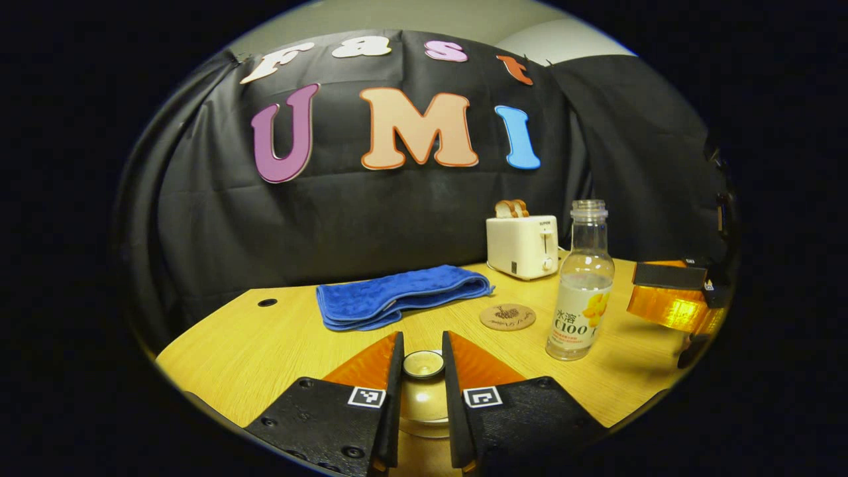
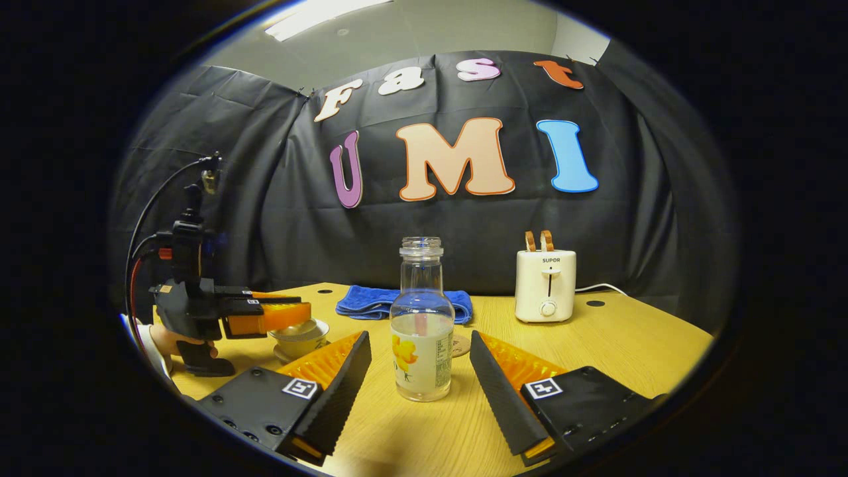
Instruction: Open the teacup lid with one hand, grasp the water bottle and pour water into the teacup with the other hand; after pouring, place the water bottle on the coaster and then close the teacup lid.
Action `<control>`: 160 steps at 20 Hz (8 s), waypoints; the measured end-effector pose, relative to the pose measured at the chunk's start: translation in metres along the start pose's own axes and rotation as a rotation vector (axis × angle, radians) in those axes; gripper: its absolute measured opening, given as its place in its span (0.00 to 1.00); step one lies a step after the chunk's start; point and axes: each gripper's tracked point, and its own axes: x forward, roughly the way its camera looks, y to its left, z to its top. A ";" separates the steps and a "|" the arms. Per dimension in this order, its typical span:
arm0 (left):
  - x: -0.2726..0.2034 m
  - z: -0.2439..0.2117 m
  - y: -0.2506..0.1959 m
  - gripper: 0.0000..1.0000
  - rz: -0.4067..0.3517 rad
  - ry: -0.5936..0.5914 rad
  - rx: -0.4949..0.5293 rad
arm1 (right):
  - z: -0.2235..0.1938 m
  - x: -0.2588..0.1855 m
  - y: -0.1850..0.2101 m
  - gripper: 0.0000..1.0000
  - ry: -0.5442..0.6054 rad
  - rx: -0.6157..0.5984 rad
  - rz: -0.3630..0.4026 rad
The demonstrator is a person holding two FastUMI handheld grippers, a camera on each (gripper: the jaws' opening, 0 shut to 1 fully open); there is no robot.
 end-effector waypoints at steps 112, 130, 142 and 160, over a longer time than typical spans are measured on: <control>-0.080 0.000 0.090 0.27 0.233 -0.055 -0.045 | 0.043 0.121 0.077 0.78 -0.210 -2.017 -0.119; -0.078 0.000 0.090 0.27 0.232 -0.055 -0.044 | 0.049 0.126 0.084 0.77 -0.319 -2.097 -0.139; -0.079 0.001 0.090 0.27 0.233 -0.055 -0.043 | 0.030 0.117 0.031 0.80 -0.042 -1.301 -0.081; -0.078 0.000 0.091 0.27 0.234 -0.055 -0.042 | -0.003 0.162 -0.017 0.79 0.113 -0.225 -0.081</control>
